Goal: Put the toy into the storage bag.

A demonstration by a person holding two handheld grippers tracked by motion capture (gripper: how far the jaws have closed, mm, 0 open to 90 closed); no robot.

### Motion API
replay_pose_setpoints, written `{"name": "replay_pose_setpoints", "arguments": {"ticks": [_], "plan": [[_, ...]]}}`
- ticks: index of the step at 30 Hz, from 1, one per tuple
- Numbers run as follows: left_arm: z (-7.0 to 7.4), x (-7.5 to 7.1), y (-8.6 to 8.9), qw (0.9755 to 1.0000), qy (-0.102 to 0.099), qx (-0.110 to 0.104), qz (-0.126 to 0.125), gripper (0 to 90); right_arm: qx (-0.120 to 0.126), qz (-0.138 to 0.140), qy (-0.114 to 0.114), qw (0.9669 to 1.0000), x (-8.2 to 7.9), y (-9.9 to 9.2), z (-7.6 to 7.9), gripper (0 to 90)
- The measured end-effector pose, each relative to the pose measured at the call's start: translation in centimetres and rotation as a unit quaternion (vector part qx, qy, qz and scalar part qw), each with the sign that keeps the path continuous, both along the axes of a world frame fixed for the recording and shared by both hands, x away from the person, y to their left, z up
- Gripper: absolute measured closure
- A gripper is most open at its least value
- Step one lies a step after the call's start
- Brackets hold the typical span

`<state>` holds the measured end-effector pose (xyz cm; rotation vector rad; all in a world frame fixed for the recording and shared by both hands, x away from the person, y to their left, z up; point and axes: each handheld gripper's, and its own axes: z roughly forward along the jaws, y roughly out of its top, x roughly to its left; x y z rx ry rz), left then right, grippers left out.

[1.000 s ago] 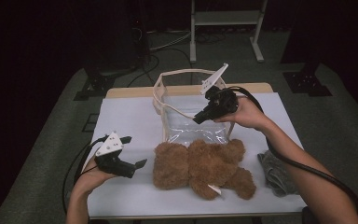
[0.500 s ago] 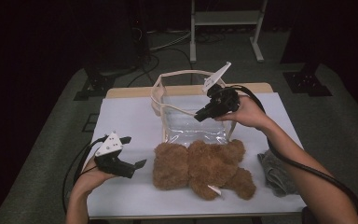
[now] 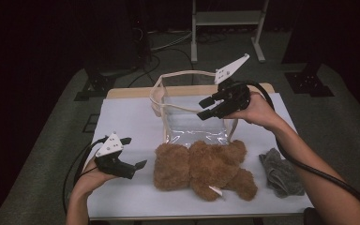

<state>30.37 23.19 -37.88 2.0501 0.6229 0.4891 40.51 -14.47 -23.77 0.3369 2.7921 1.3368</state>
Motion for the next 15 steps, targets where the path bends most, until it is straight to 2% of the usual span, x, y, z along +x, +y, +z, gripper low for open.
{"name": "replay_pose_setpoints", "arguments": {"ticks": [5, 10, 15], "plan": [[0.0, 0.0, 0.1, 1.0, 0.0, -0.001, 0.001, 2.9, 0.007, 0.014, -0.006, 0.9999, -1.6, -0.1, 0.4, 41.6], [0.0, 0.0, 0.1, 1.0, 0.001, -0.001, 0.002, 2.9, 0.012, 0.025, -0.004, 0.9996, -2.8, -0.1, 0.1, 38.2], [-0.1, 0.0, 0.2, 1.0, 0.003, 0.001, 0.005, 3.0, 0.008, 0.035, 0.004, 0.9993, -4.5, -0.1, -1.8, 34.0]]}}
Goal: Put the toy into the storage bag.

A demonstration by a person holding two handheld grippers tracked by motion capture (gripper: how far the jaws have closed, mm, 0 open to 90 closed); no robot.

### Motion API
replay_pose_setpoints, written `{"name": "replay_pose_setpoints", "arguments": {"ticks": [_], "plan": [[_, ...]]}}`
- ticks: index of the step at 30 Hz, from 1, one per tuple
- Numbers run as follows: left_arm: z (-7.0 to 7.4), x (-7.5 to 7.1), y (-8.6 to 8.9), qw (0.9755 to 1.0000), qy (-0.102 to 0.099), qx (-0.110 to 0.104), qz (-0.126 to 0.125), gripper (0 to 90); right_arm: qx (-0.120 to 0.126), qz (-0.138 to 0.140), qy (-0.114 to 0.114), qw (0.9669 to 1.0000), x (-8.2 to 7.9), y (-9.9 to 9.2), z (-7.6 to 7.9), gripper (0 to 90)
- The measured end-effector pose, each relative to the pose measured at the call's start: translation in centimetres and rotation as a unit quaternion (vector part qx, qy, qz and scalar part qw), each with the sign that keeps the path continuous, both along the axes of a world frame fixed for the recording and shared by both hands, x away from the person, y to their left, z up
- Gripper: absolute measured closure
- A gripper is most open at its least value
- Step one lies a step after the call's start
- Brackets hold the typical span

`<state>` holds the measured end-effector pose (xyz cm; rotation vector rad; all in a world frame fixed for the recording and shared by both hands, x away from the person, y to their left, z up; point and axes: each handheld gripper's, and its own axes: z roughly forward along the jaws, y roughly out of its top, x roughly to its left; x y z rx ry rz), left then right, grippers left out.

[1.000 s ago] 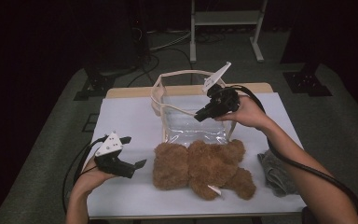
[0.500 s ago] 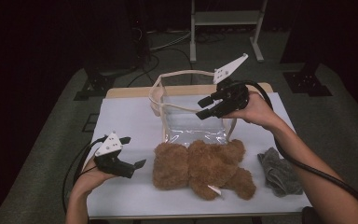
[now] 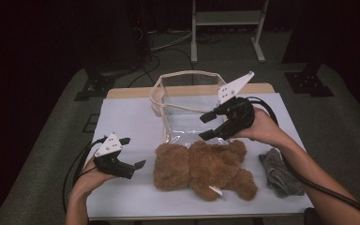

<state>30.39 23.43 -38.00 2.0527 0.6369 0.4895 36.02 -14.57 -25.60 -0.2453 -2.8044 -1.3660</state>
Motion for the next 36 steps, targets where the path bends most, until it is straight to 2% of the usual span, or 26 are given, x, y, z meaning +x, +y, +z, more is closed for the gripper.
{"name": "replay_pose_setpoints", "arguments": {"ticks": [6, 8, 9, 12, 16, 17, 24, 26, 28, 36], "plan": [[0.0, 0.0, 0.1, 1.0, -0.001, 0.001, 0.001, 2.9, -0.008, 0.004, 0.012, 0.9999, -1.0, 0.3, -2.6, 32.1], [0.0, 0.0, 0.1, 1.0, 0.0, 0.001, 0.001, 2.9, -0.013, 0.007, 0.01, 0.9998, -1.0, 0.3, -3.1, 31.9], [0.0, 0.0, 0.1, 1.0, 0.0, 0.001, 0.002, 2.9, -0.016, 0.008, 0.017, 0.9997, -1.1, 0.5, -3.9, 31.8], [-0.1, 0.0, 0.1, 1.0, 0.0, 0.001, 0.002, 2.9, -0.024, 0.012, 0.022, 0.9994, -1.2, 0.9, -5.0, 30.9], [-0.1, 0.0, 0.2, 1.0, 0.001, 0.001, 0.002, 2.9, -0.032, 0.013, 0.022, 0.9992, -1.2, 1.3, -6.0, 30.3], [-0.1, 0.0, 0.2, 1.0, 0.0, 0.002, 0.002, 2.9, -0.041, 0.015, 0.019, 0.9989, -1.2, 1.7, -6.6, 29.4], [-0.1, 0.0, 0.3, 1.0, 0.001, 0.002, 0.002, 2.9, -0.066, 0.011, 0.013, 0.9977, -1.5, 2.4, -8.4, 27.3], [-0.2, 0.0, 0.3, 1.0, 0.003, 0.003, 0.0, 2.9, -0.074, 0.005, 0.003, 0.9972, -1.6, 2.5, -8.8, 27.0], [-0.2, 0.0, 0.3, 1.0, 0.004, 0.004, 0.0, 3.0, -0.079, 0.005, 0.009, 0.9968, -1.7, 2.5, -9.2, 26.3], [-0.3, 0.0, 0.3, 1.0, 0.006, 0.002, 0.002, 2.9, -0.076, -0.003, 0.005, 0.9971, -1.8, 2.0, -10.0, 24.4]]}}
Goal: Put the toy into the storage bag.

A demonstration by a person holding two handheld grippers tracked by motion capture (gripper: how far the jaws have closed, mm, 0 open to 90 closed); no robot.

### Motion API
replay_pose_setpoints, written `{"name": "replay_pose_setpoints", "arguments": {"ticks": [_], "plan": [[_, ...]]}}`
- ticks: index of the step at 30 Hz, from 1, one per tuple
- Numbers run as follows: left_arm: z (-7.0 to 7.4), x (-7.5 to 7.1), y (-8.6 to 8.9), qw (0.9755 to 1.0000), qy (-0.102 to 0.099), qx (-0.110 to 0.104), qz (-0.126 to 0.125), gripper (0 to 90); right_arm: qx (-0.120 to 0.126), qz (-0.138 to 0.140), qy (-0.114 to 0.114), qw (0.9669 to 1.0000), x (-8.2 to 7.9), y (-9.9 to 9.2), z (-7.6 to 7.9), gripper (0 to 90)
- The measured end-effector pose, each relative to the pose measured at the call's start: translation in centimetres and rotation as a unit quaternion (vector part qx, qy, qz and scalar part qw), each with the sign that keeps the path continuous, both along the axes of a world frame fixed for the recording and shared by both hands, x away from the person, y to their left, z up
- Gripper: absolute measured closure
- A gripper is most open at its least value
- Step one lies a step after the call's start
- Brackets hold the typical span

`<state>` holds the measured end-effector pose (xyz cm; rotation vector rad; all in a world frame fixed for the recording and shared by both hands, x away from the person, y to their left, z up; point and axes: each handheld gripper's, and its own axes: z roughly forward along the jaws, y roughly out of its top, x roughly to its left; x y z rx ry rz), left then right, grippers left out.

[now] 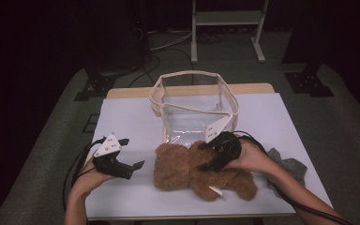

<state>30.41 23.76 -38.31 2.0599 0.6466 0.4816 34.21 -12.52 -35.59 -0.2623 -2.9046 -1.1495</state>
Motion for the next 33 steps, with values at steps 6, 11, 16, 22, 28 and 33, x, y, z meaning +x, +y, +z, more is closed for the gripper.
{"name": "replay_pose_setpoints", "arguments": {"ticks": [6, 11, 16, 22, 28, 33], "plan": [[0.0, 0.0, 0.0, 1.0, 0.001, 0.003, -0.001, 3.0, 0.0, 0.001, -0.003, 1.0, -0.3, 0.0, -0.7, 21.5], [0.0, 0.0, 0.0, 1.0, 0.002, 0.002, -0.001, 2.9, -0.011, 0.0, -0.015, 0.9998, -0.4, 0.3, -1.0, 20.8], [-0.1, 0.1, 0.1, 1.0, 0.002, 0.002, -0.001, 2.9, -0.02, -0.002, -0.023, 0.9995, -0.2, 0.5, -1.3, 19.5], [-0.2, 0.1, 0.2, 1.0, 0.004, 0.0, 0.0, 3.0, -0.025, -0.005, -0.02, 0.9995, 0.0, 0.7, -1.7, 18.7], [-0.2, 0.1, 0.2, 1.0, 0.004, 0.0, 0.001, 2.9, -0.035, -0.002, -0.019, 0.9992, 0.0, 1.0, -1.9, 18.6], [-0.2, 0.1, 0.2, 1.0, 0.004, 0.0, 0.001, 2.9, -0.047, 0.003, -0.019, 0.9987, 0.0, 1.3, -2.1, 20.0]]}}
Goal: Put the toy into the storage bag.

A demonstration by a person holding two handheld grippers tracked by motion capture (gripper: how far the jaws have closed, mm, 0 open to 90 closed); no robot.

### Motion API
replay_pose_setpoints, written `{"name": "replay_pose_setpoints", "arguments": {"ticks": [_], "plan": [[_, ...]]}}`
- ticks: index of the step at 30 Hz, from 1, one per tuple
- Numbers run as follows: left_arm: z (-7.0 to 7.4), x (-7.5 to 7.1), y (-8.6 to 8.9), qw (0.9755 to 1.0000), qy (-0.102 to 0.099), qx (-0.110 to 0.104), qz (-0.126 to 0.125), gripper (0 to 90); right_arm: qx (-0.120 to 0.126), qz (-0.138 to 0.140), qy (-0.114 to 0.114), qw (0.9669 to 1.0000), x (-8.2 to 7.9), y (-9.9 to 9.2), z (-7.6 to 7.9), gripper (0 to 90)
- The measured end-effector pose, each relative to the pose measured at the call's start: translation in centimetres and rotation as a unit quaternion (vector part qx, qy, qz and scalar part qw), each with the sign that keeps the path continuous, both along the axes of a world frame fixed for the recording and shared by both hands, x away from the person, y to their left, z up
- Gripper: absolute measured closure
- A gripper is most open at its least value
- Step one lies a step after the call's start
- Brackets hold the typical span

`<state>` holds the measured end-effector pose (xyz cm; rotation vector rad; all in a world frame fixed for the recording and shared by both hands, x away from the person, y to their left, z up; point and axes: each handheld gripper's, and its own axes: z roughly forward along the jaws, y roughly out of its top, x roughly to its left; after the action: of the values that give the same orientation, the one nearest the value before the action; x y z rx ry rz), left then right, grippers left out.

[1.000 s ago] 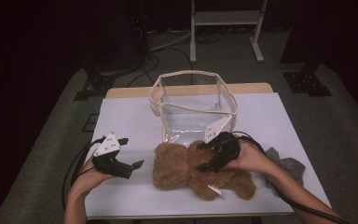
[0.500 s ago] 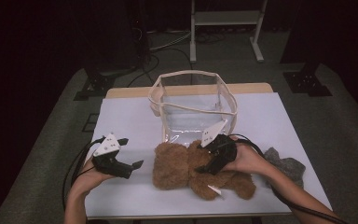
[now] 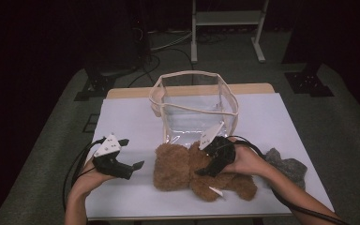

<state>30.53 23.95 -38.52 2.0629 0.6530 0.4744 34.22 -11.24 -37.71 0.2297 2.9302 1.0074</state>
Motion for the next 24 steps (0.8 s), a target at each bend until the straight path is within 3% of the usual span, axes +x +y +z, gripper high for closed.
{"name": "replay_pose_setpoints", "arguments": {"ticks": [7, 24], "plan": [[0.03, -0.02, -0.03, 1.0, 0.0, 0.0, 0.0, 2.9, -0.012, -0.001, 0.003, 0.9999, -0.07, 0.22, -0.25, 25.8], [-0.04, 0.02, 0.11, 1.0, 0.001, 0.0, 0.002, 3.0, -0.016, -0.003, 0.013, 0.9998, 0.21, -0.12, 0.34, 53.7]]}}
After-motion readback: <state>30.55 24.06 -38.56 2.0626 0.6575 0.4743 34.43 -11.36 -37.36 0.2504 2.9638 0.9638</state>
